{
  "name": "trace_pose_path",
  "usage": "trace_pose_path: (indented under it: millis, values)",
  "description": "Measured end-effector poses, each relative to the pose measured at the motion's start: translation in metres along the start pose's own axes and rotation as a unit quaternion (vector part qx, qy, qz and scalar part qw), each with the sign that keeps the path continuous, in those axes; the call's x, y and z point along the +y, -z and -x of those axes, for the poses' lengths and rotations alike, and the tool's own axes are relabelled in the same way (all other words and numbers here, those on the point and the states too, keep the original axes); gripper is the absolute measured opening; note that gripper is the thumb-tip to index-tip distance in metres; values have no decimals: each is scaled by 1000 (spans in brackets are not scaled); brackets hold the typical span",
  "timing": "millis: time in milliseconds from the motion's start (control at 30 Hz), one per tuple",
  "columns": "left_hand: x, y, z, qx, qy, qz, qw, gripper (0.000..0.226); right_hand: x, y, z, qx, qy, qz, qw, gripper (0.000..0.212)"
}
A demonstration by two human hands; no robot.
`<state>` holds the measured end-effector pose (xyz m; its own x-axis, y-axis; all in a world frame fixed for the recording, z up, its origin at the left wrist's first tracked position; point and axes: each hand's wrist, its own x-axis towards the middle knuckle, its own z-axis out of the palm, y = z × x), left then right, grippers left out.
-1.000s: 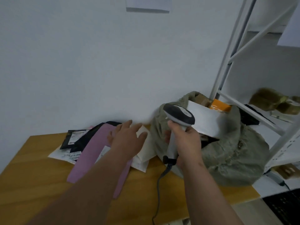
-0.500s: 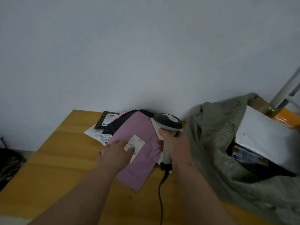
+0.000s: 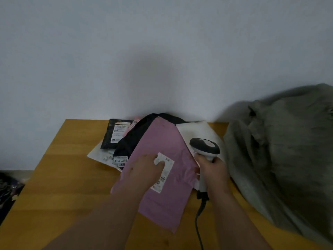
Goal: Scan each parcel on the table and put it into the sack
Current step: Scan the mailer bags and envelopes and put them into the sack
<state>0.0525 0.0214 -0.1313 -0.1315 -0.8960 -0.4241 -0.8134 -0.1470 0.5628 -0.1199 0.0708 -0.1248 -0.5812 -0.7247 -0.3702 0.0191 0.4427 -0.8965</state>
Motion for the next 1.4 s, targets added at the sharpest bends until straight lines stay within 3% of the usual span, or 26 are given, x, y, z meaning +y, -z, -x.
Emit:
trace_pose_path:
  millis: [100,300,533,633,733,833,1067,1167,1333,1400]
  values:
    - [19,-16,-18,-52,0,112,992,51,18,9,-5,29,-21,4,999,14]
    - [56,-60,-46,-135,37,195,971,49,36,39,-18,54,-47,-15,997,8]
    - [86,-93,-69,-174,102,325,924,47,55,56,-41,55,-63,-16,996,5]
    - [95,-101,-78,-177,138,378,898,43,60,55,-47,43,-66,-9,997,13]
    - [101,-104,-83,-165,145,392,893,41,62,56,-50,40,-67,-2,997,16]
    - [108,-100,-79,-121,122,403,899,41,62,58,-50,38,-59,-3,998,16]
    - [102,-71,-66,119,-53,311,941,49,50,52,-46,16,-18,-35,999,14]
    - [97,-49,-53,175,-83,292,936,50,37,48,-40,14,13,-54,998,4]
    - [90,-23,-17,256,-96,324,906,57,15,35,-24,12,48,-89,995,33]
    - [85,-18,1,278,-86,336,896,57,8,28,-17,3,62,-103,993,31]
